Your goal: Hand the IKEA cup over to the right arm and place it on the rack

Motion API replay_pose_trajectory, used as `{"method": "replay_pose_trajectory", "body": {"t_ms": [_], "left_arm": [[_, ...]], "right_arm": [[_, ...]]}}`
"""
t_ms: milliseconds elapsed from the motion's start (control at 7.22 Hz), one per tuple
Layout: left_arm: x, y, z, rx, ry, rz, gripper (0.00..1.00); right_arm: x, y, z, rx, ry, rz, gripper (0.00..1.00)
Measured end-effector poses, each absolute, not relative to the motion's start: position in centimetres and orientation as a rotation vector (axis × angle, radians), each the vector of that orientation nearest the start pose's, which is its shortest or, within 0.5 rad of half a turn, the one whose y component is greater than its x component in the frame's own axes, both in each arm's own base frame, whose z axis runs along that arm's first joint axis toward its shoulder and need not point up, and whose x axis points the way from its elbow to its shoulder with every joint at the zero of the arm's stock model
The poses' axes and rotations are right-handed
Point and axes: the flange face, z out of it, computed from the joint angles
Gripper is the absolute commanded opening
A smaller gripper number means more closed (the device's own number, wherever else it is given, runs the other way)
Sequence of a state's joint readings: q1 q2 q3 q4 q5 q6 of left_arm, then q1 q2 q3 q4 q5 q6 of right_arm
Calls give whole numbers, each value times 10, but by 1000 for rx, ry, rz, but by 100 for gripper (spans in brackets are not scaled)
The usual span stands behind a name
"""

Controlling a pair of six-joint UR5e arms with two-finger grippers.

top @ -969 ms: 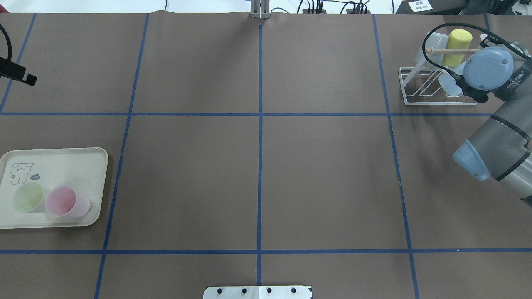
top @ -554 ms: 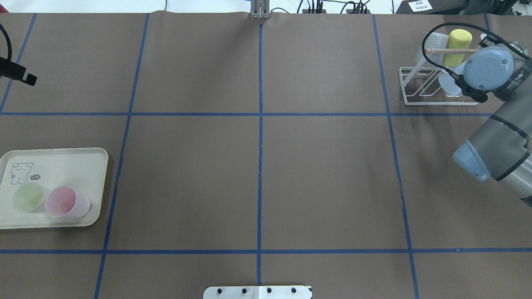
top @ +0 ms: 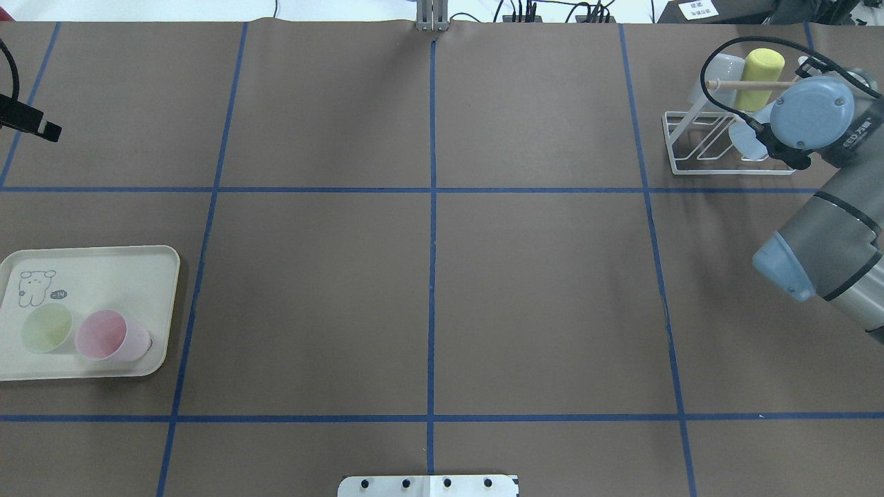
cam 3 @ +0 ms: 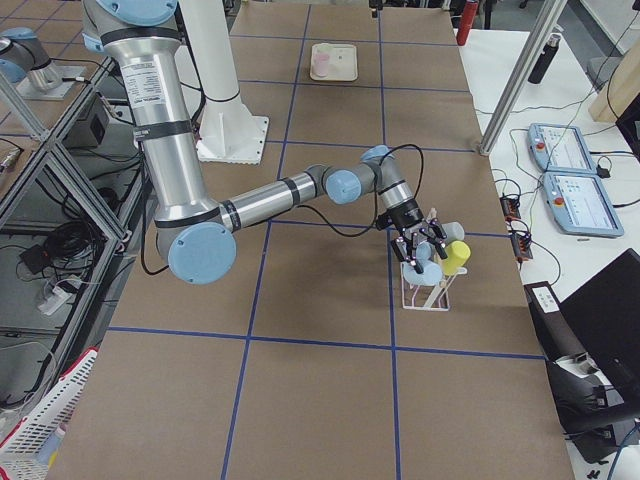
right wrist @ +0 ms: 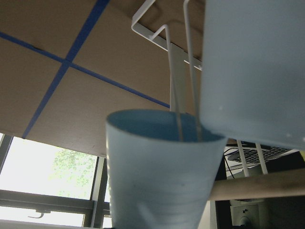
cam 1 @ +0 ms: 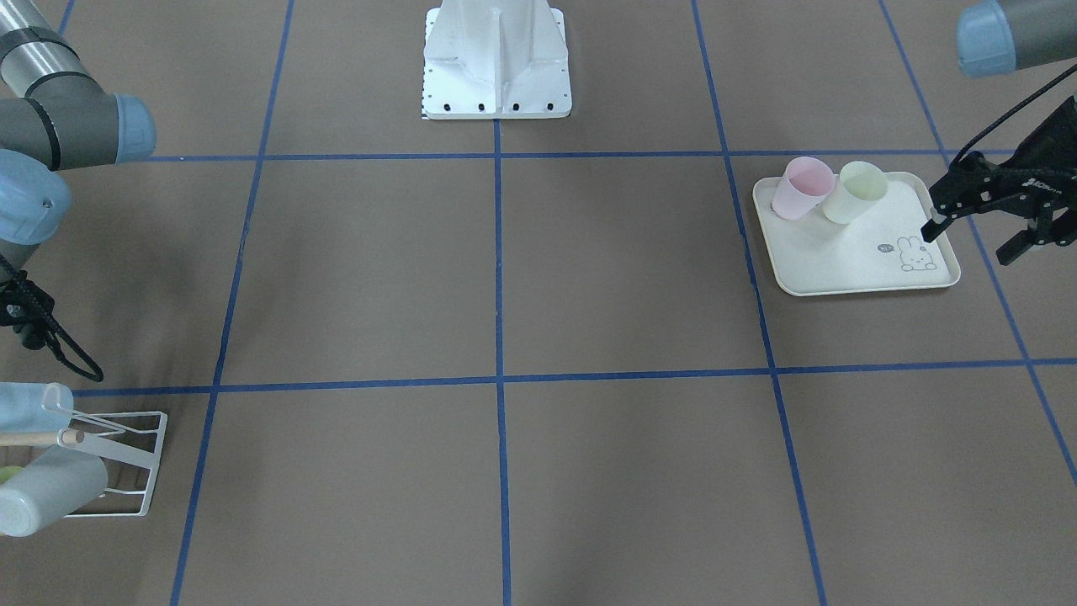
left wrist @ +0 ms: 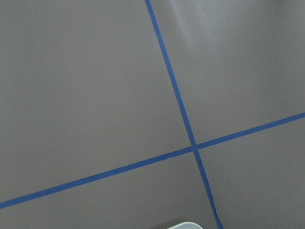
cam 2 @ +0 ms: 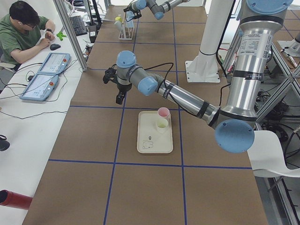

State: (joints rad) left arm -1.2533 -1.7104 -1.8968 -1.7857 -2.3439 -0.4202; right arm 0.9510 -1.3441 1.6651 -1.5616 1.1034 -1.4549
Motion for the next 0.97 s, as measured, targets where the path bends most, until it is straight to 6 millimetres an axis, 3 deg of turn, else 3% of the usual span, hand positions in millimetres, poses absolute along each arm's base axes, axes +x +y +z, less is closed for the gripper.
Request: {"method": "replay_pose_trajectory", "body": {"t_ms": [554,969], "left_arm": [[106,-526,402,330,922,167,100],[106,-526,403,328,922,167,100]], "right_arm": [[-191,-583,487,149,678,-1950,86],[-188,-583,485,147,682,-1960,86]]}}
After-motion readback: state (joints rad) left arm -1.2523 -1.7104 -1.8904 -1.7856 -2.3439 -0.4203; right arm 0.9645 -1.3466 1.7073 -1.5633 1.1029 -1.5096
